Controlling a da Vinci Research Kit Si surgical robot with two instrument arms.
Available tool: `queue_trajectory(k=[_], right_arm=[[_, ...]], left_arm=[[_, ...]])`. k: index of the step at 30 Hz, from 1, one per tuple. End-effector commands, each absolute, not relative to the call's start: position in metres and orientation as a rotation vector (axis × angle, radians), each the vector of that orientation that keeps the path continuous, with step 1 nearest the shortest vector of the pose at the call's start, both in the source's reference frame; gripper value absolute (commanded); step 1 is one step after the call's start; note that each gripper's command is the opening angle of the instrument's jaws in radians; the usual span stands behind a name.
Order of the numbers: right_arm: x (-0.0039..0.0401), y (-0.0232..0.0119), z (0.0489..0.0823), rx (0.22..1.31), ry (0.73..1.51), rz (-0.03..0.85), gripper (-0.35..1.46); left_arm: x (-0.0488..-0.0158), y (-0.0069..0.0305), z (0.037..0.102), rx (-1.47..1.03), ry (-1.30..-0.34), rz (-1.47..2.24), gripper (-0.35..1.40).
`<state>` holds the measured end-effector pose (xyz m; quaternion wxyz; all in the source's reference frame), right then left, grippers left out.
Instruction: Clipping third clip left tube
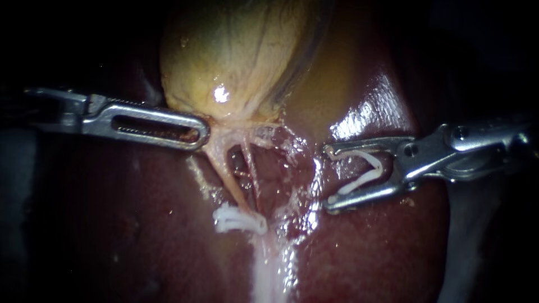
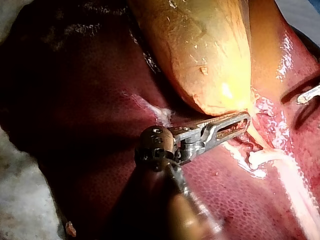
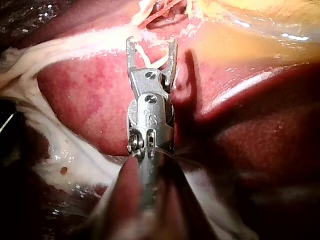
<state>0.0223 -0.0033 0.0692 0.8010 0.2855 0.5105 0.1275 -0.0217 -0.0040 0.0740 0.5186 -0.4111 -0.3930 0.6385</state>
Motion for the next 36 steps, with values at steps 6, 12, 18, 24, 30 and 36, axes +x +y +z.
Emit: queue_trajectory(k=[6,12,18,24,30,36], right_arm=[[0.0228,-0.0037,0.0687,0.665,1.097,0.37,0.49],[0.024,-0.0038,0.0686,0.713,1.077,0.46,0.49],[0.0254,-0.0042,0.0689,0.723,1.072,0.49,0.49],[0.0271,-0.0048,0.0694,0.733,1.068,0.502,0.49],[0.0284,-0.0051,0.0696,0.737,1.067,0.506,0.49],[0.0293,-0.0051,0.0696,0.74,1.065,0.512,0.49]], left_arm=[[-0.0216,-0.004,0.0741,-0.986,-0.942,1.533,-0.35],[-0.0216,-0.0041,0.0741,-0.986,-0.941,1.533,-0.35],[-0.0216,-0.0042,0.0742,-0.986,-0.94,1.533,-0.35],[-0.0218,-0.0042,0.0742,-0.986,-0.939,1.533,-0.35],[-0.0218,-0.0042,0.0743,-0.986,-0.939,1.533,-0.35],[-0.0218,-0.0042,0.0743,-0.986,-0.939,1.533,-0.35]])
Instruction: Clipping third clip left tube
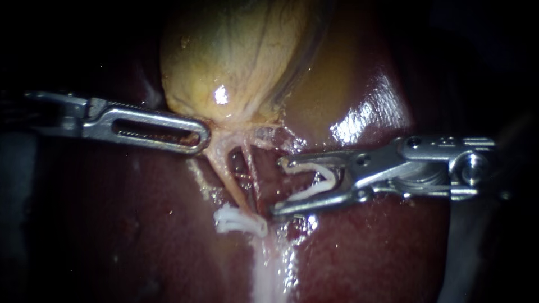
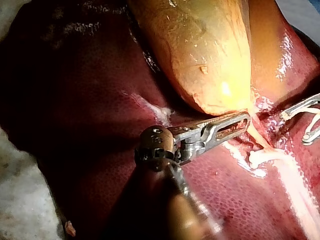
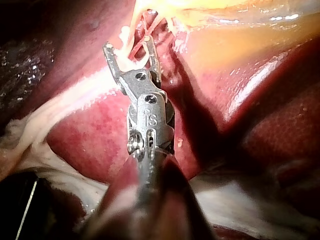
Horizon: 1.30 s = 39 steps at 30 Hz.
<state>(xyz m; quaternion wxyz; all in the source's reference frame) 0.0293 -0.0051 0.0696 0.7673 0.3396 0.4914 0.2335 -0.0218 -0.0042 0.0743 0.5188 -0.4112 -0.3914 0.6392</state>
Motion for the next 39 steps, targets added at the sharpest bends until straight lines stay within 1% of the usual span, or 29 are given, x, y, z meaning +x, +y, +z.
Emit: queue_trajectory(k=[1,13,39], right_arm=[[0.0294,-0.0051,0.0696,0.74,1.065,0.513,0.49],[0.031,-0.0051,0.07,0.739,1.065,0.515,0.49],[0.0351,-0.006,0.0742,0.756,1.057,0.526,0.49]], left_arm=[[-0.0218,-0.0042,0.0743,-0.986,-0.939,1.533,-0.35],[-0.0218,-0.0042,0.0743,-0.986,-0.938,1.533,-0.35],[-0.0219,-0.0044,0.0741,-0.986,-0.934,1.531,-0.35]])
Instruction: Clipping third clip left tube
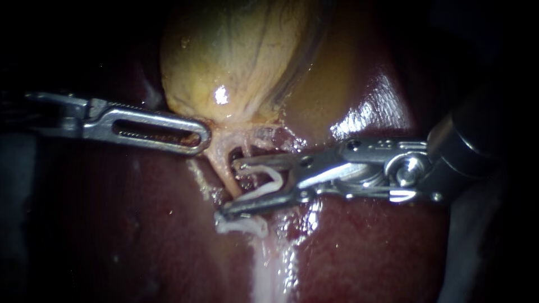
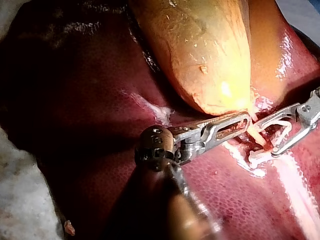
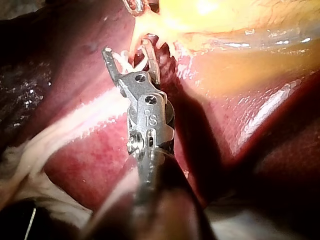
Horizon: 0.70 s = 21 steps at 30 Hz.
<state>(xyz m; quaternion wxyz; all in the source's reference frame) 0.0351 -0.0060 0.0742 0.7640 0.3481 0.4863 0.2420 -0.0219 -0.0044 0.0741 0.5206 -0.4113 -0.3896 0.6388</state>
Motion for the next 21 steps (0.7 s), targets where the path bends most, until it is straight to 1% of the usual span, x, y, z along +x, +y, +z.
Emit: queue_trajectory(k=[1,11,21], right_arm=[[0.0353,-0.006,0.0743,0.76,1.058,0.522,0.49],[0.0376,-0.0069,0.0754,0.786,1.054,0.518,0.49],[0.039,-0.0068,0.0756,0.792,1.054,0.518,0.49]], left_arm=[[-0.0219,-0.0044,0.0741,-0.986,-0.933,1.531,-0.35],[-0.022,-0.0044,0.074,-0.986,-0.933,1.531,-0.35],[-0.0221,-0.0044,0.074,-0.986,-0.936,1.532,-0.35]])
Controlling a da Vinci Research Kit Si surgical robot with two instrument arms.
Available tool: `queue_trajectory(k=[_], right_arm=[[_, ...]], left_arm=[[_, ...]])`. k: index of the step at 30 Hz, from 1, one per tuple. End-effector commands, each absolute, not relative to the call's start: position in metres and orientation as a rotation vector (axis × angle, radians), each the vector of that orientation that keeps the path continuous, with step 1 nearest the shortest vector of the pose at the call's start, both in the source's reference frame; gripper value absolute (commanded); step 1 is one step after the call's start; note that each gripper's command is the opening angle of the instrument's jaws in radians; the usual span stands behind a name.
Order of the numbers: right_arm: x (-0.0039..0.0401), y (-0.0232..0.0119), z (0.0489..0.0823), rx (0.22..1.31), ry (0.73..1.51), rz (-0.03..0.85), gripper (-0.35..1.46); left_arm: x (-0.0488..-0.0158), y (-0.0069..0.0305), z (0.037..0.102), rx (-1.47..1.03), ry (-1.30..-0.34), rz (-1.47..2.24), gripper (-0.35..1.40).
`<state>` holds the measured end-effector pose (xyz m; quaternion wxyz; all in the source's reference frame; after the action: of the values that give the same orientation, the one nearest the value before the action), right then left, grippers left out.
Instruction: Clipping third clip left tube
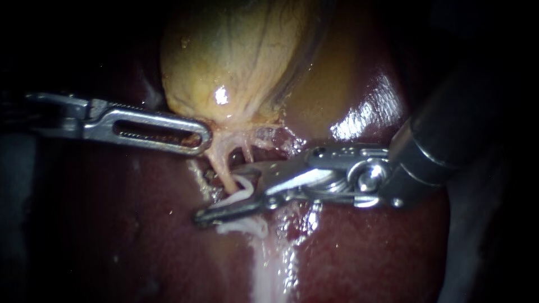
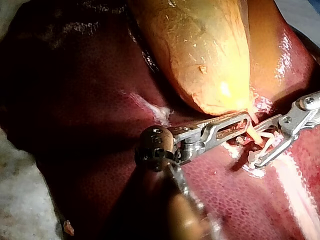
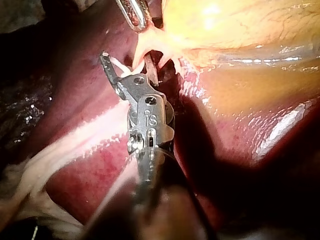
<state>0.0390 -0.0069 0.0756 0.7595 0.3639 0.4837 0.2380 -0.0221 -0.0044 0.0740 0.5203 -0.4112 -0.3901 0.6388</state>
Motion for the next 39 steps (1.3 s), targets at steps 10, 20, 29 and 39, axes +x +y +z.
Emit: queue_trajectory(k=[10,20,29,39], right_arm=[[0.0394,-0.0068,0.0756,0.798,1.052,0.522,0.49],[0.0398,-0.0062,0.0758,0.827,1.045,0.547,0.46],[0.0397,-0.0051,0.0758,0.841,1.056,0.563,0.44],[0.0395,-0.0036,0.075,0.843,1.085,0.582,0.44]], left_arm=[[-0.0221,-0.0044,0.074,-0.986,-0.936,1.531,-0.35],[-0.0221,-0.0044,0.0741,-0.986,-0.935,1.531,-0.35],[-0.0222,-0.0044,0.0741,-0.986,-0.938,1.532,-0.35],[-0.0222,-0.0044,0.0741,-0.986,-0.937,1.532,-0.35]])
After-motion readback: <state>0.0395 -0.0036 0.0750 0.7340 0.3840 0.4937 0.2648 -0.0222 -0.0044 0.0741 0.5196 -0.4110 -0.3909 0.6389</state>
